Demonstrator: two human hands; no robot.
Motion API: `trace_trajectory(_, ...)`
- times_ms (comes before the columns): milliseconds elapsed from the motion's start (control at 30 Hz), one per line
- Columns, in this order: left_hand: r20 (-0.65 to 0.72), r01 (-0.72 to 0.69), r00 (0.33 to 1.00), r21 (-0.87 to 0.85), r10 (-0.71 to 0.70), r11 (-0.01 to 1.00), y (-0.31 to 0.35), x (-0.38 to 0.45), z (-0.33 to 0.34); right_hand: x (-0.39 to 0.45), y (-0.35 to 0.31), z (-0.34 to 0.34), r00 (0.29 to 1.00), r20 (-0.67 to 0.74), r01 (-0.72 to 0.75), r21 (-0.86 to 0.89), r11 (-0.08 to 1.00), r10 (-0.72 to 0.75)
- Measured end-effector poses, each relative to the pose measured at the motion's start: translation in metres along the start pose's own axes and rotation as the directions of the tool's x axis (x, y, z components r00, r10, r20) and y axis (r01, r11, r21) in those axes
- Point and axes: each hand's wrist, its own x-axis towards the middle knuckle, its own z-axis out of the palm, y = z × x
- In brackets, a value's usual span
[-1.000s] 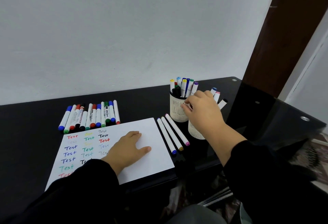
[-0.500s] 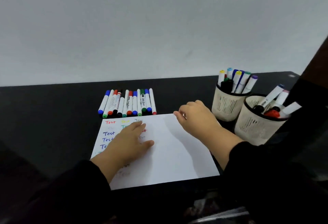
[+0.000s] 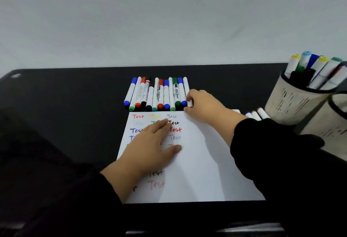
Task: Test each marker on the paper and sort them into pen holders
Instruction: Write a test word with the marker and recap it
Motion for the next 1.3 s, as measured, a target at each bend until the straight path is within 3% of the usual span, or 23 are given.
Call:
trace_trajectory(133, -0.009, -0.006, 1.000, -0.005, 0.006, 1.000, -0.001, 0.000, 0.001, 0.008, -0.001, 0.002, 0.998, -0.040, -0.037, 0.097, 0.995, 0.041)
trace_trajectory(233, -0.003, -0.003, 1.000, -0.005, 0.003, 1.000, -0.002, 0.000, 0.001, 0.007, 0.001, -0.002, 0.981, -0.130, -0.102, 0.291, 0.951, 0.145)
trace_trajectory(400, 0.051, 0.009, 0.999, 0.014, -0.010, 1.000, 0.002, -0.002, -0.005, -0.017, 0.009, -0.016, 0.886, -0.232, -0.124, 0.714, 0.689, 0.401)
trace_trajectory(533, 0.059, 0.075, 0.996, -0.075, -0.070, 0.994, 0.007, -0.004, -0.016, -0.052, 0.012, -0.025, 0.859, -0.153, -0.111, 0.876, 0.470, 0.489)
trace_trajectory(733, -0.155, 0.165, 0.955, -0.435, -0.254, 0.885, 0.020, -0.026, -0.029, -0.101, 0.007, -0.030, 0.849, -0.090, -0.095, 0.943, 0.319, 0.520)
trace_trajectory(900, -0.111, 0.178, 0.941, -0.640, -0.320, 0.747, 0.023, -0.057, -0.027, -0.131, -0.003, -0.022, 0.868, -0.075, -0.060, 0.965, 0.255, 0.491)
trace_trajectory(1100, -0.089, 0.188, 0.927, -0.732, -0.365, 0.655, 0.022, -0.077, -0.025, -0.143, -0.015, -0.009, 0.882, 0.015, -0.066, 0.993, 0.093, 0.471)
trace_trajectory(1300, -0.067, 0.220, 0.927, -0.701, -0.369, 0.678, 0.012, -0.079, -0.017, -0.141, -0.030, 0.014, 0.905, 0.147, -0.156, 0.988, -0.010, 0.398)
